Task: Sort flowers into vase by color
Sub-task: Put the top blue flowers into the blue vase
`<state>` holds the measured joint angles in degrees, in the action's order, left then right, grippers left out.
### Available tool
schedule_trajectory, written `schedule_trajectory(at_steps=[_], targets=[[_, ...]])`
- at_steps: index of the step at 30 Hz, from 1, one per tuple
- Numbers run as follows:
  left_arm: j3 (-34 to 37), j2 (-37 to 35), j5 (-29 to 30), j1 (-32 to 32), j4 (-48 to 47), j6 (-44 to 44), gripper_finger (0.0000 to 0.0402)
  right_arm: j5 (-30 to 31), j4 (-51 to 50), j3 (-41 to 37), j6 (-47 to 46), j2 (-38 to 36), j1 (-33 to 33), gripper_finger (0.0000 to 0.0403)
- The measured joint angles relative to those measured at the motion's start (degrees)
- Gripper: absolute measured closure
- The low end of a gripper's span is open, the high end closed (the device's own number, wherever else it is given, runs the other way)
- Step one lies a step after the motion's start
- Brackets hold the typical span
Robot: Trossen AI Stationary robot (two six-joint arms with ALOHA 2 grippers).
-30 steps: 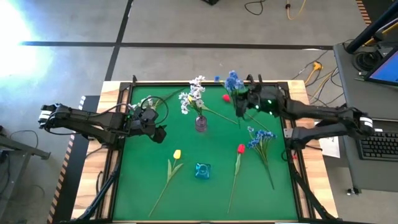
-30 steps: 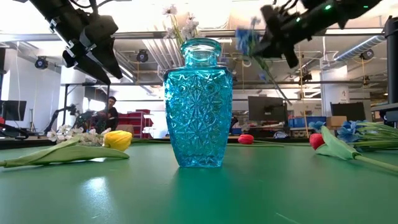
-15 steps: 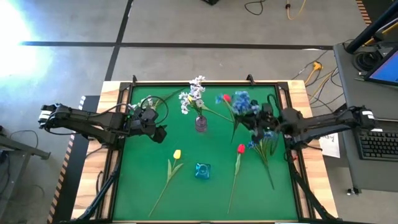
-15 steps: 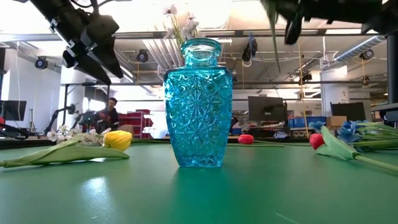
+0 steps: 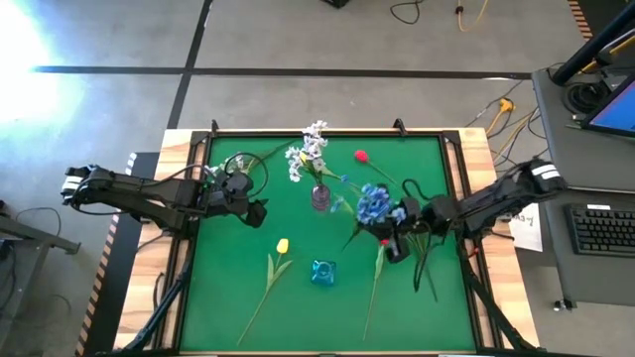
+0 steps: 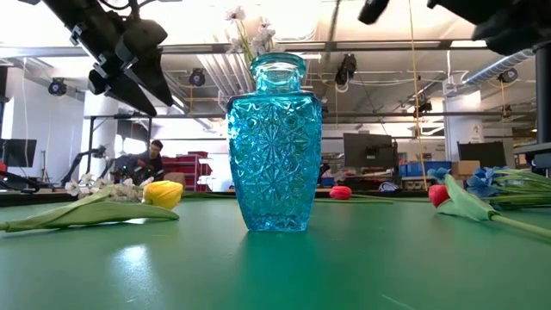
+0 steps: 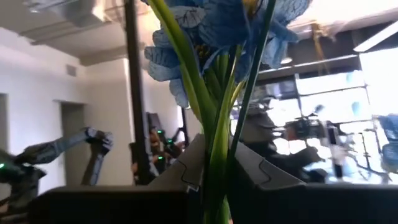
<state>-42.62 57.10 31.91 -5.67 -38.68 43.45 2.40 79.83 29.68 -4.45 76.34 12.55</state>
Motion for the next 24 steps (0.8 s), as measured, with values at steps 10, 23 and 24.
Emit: schedule_trajectory(at_steps=[10, 23, 24], targets=[[0.03, 0.00, -8.73, -4.65, -3.62, 5.53, 0.0106, -2.63, 0.25, 8.35, 3.35, 10.03, 3.80, 0.0369], [0.03, 0.24, -10.37, -12.87, -6.12, 15.10, 0.0106, -2.43, 0.16, 9.43, 6.65, 14.12, 5.73, 0.0369], [0.03, 0.37, -10.37, -13.01, -6.12, 15.38, 0.0106, -2.43, 0.16, 9.41, 6.62, 14.41, 5.73, 0.0369]])
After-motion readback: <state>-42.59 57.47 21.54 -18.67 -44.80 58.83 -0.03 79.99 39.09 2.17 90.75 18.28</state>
